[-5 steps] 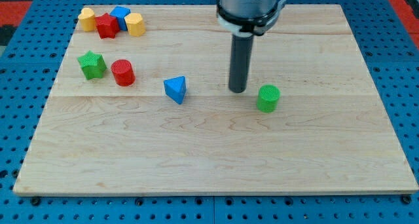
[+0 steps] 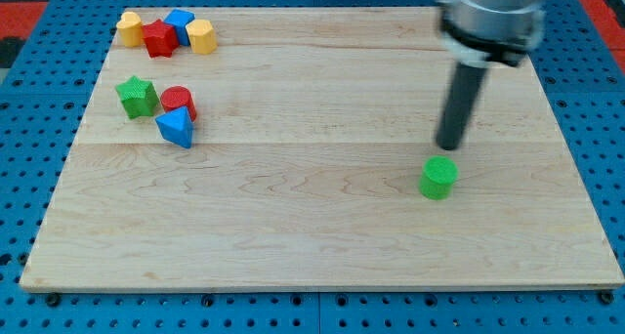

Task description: Move the green circle closer to the red circle

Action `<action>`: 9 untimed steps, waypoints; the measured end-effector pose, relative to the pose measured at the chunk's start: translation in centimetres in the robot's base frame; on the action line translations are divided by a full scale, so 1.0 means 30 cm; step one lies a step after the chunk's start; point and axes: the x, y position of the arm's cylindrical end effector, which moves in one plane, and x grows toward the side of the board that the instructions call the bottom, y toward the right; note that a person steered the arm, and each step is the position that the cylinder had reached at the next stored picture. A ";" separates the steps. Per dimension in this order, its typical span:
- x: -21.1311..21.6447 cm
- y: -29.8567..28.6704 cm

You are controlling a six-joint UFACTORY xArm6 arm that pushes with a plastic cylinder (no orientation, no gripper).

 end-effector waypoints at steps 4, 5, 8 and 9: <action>0.029 -0.548; 0.069 -0.303; -0.114 -0.853; -0.071 -0.692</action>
